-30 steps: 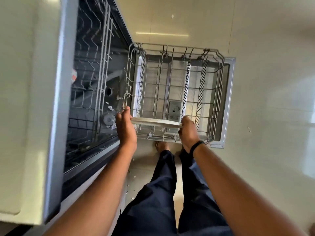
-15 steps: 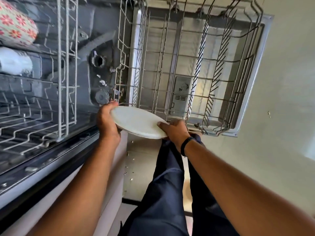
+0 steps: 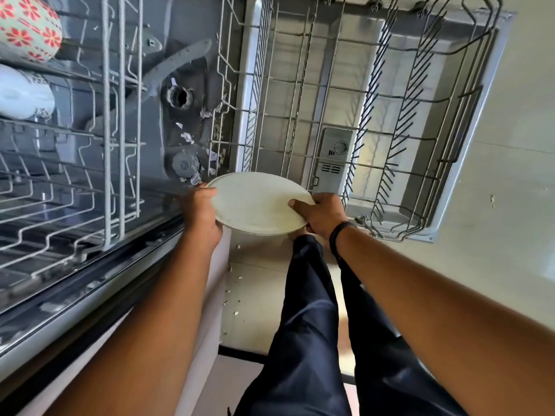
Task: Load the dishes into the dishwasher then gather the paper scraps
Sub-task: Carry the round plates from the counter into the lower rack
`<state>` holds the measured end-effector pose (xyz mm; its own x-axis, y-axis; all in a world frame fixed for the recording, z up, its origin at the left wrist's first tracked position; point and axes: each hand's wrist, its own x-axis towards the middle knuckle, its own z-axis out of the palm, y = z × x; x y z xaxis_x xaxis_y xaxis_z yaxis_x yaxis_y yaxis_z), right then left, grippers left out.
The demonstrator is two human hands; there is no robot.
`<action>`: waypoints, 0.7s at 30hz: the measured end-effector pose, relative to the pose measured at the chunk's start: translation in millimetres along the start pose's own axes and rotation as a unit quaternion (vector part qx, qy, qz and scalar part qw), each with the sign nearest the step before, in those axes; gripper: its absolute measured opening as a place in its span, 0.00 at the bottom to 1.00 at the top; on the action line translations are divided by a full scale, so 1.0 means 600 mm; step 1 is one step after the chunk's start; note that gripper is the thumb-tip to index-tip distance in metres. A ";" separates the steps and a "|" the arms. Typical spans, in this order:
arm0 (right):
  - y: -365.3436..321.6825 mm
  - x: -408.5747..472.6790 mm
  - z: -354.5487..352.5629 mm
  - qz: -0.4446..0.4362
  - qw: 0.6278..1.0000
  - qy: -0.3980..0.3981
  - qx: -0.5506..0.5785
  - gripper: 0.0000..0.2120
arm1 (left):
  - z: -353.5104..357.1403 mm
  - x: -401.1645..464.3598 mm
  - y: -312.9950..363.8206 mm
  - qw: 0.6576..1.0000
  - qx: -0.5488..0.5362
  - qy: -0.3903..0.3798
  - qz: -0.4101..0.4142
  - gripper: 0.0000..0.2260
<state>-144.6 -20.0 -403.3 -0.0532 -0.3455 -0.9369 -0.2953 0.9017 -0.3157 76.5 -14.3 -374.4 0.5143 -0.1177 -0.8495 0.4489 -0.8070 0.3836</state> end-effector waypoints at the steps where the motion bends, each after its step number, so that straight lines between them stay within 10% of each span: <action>1: -0.001 0.004 0.000 -0.002 1.000 0.002 -0.005 0.18 | 0.001 0.001 -0.001 1.000 0.000 0.003 -0.002 0.15; 21: 0.002 0.047 -0.001 0.032 0.999 0.032 -0.026 0.22 | 0.057 0.032 -0.002 0.995 0.066 0.072 -0.003 0.05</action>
<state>-146.9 -28.8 -430.3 -0.1330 -0.3056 -0.9428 -0.3377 0.9083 -0.2468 60.8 -35.3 -403.3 0.6153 -0.0355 -0.7875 0.3573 -0.8779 0.3188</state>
